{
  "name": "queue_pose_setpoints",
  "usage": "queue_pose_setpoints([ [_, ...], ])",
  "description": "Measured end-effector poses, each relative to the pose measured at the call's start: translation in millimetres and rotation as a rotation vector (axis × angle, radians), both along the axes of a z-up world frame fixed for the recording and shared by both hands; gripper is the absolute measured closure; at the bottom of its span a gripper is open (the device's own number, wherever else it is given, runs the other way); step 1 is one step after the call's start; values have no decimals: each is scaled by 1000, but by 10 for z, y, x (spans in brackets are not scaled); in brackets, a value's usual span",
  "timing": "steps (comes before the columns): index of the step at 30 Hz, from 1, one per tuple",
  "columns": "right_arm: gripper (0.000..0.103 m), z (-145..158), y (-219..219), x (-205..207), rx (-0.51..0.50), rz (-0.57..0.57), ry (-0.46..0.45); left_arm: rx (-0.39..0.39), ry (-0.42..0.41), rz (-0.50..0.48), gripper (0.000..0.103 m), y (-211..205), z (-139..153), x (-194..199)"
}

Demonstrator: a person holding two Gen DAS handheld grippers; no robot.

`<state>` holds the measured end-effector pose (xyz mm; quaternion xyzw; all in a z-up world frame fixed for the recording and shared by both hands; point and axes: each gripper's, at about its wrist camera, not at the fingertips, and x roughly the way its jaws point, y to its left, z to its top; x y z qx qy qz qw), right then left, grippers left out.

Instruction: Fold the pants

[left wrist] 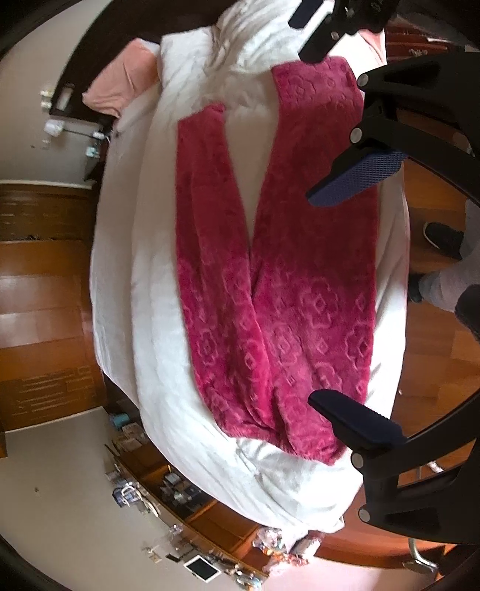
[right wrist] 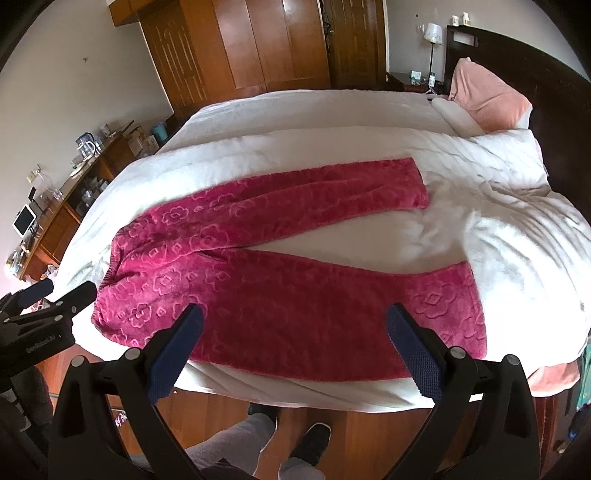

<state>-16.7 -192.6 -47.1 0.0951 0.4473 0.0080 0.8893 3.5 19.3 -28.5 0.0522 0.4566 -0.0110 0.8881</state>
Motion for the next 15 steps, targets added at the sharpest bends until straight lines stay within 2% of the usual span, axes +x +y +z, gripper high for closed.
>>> queue_pose_setpoints([
  [15, 3, -137, 42, 74, -31, -4, 43, -13, 56, 41, 5, 151, -132, 63],
])
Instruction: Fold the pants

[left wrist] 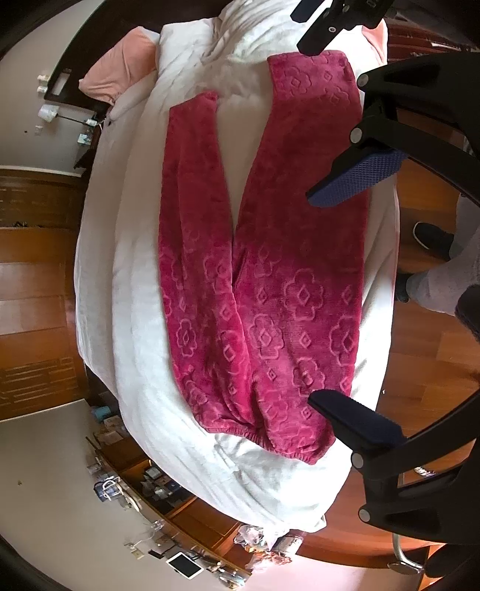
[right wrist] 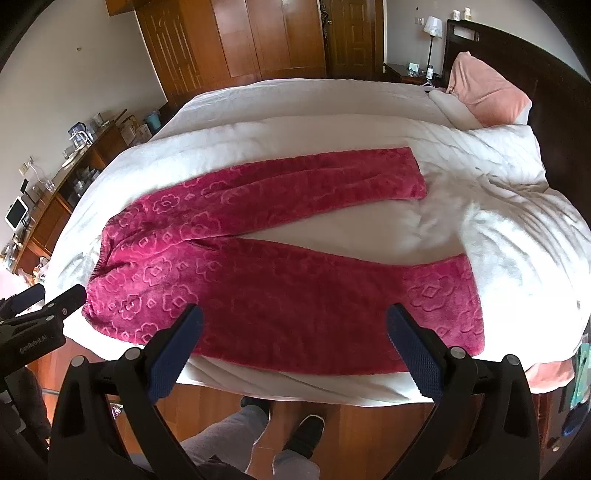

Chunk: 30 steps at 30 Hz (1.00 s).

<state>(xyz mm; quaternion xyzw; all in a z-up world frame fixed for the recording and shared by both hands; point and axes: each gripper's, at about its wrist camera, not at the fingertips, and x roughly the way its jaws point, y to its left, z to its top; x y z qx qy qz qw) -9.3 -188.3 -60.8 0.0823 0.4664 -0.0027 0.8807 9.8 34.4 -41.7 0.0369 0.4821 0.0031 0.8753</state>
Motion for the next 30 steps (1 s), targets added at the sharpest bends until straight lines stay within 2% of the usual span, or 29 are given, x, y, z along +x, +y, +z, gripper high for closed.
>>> queue_pose_setpoints([
  [9, 3, -52, -46, 45, -18, -3, 16, 7, 9, -6, 5, -40, -19, 37],
  [18, 3, -135, -136, 124, 12, -12, 39, 23, 18, 9, 5, 6, -79, 95],
  [30, 3, -226, 36, 592, 13, -12, 71, 13, 50, 3, 5, 171, -178, 586],
])
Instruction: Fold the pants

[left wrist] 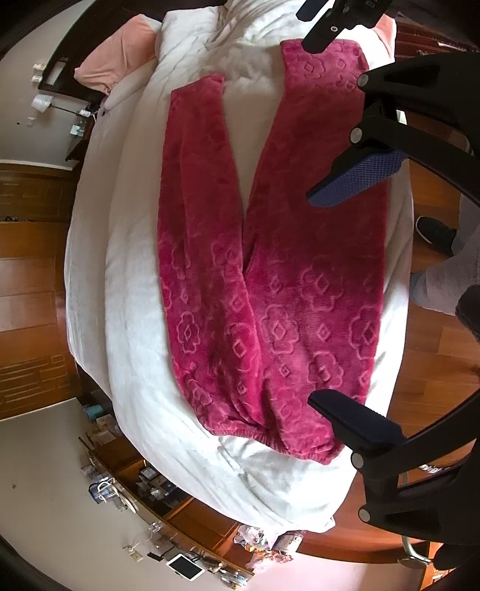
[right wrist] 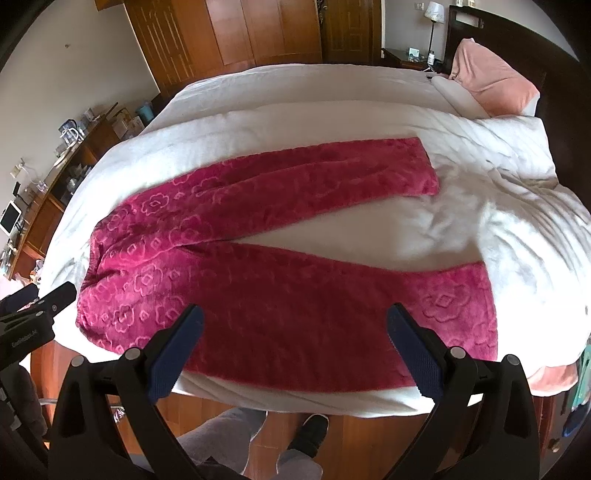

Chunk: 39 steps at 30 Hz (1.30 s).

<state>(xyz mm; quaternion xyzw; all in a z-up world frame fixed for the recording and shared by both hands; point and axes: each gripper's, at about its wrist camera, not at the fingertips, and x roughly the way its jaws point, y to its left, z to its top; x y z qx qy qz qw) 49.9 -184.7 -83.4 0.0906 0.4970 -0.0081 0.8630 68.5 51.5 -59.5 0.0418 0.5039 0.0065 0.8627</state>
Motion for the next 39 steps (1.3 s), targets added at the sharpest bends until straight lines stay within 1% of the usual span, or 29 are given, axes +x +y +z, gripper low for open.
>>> queue_pose_setpoints([
  [8, 3, -57, 137, 552, -7, -13, 18, -7, 21, 16, 5, 247, -108, 493],
  [15, 3, -194, 250, 1040, 14, -33, 64, -12, 46, 95, 5, 724, -314, 1077],
  [17, 3, -261, 295, 1169, 14, -38, 89, 0, 55, 125, 5, 899, -415, 1244],
  [20, 3, -373, 374, 1319, 10, -42, 129, 19, 86, 190, 5, 1286, -632, 1540],
  [23, 3, -469, 461, 1457, 1, -42, 161, 8, 115, 249, 5, 1658, -834, 1783],
  [27, 3, -590, 598, 1623, -15, -35, 206, 3, 146, 303, 5, 2076, -1076, 2086],
  [32, 3, -709, 764, 1817, -28, -23, 246, -14, 168, 306, 5, 2479, -1370, 2479],
  [34, 3, -747, 804, 1876, -32, -22, 260, -12, 176, 294, 5, 2572, -1478, 2620],
  [39, 3, -838, 874, 1995, -39, -18, 294, -46, 217, 257, 5, 2752, -1801, 3004],
])
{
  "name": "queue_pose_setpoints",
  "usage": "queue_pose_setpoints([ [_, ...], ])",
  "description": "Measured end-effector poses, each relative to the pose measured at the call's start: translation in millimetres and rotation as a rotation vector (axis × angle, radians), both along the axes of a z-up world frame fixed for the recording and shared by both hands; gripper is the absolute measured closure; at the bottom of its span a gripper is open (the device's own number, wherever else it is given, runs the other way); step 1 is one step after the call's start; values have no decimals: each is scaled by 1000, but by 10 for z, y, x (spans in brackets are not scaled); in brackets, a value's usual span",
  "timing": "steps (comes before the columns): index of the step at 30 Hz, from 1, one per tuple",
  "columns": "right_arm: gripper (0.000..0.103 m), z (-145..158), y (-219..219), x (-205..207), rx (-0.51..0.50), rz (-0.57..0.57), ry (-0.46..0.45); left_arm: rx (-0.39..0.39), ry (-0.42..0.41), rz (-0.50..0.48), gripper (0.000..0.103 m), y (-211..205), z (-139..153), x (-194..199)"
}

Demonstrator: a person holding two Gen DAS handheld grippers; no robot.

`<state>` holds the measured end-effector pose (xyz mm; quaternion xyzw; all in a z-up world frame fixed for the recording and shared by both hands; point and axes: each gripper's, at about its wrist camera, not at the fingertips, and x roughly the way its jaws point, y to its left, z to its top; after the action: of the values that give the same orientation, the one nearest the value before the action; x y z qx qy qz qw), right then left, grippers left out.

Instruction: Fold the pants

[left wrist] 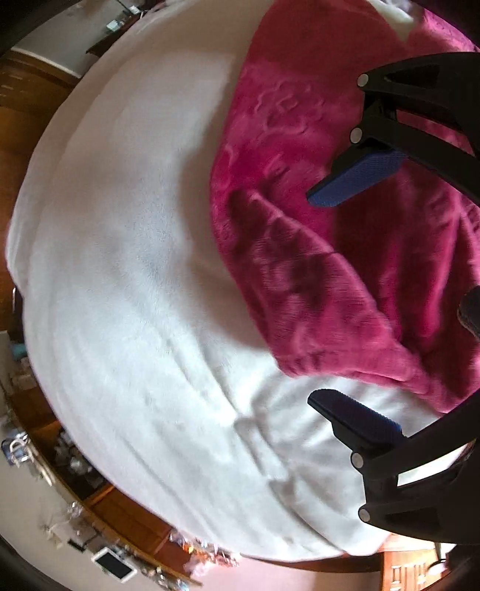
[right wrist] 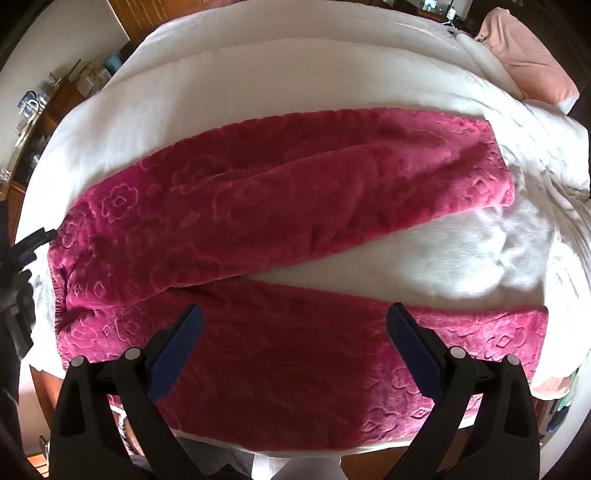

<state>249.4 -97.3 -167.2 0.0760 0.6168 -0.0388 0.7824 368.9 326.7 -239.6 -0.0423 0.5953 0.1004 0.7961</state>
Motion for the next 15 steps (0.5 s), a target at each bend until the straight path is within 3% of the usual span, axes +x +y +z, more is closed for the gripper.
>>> queue_pose_setpoints([
  [5, 3, -76, 51, 87, 6, 0, 25, -18, 81, -33, 5, 128, -372, 343],
  [10, 3, -148, 50, 113, 0, -10, 52, -63, 103, -79, 6, 183, -534, 559],
  [12, 3, -182, 38, 107, 1, -18, 63, -72, 104, -101, 10, 197, -570, 641],
  [15, 3, -228, 28, 89, 2, -30, 76, -149, 118, -111, 27, 241, -621, 742],
])
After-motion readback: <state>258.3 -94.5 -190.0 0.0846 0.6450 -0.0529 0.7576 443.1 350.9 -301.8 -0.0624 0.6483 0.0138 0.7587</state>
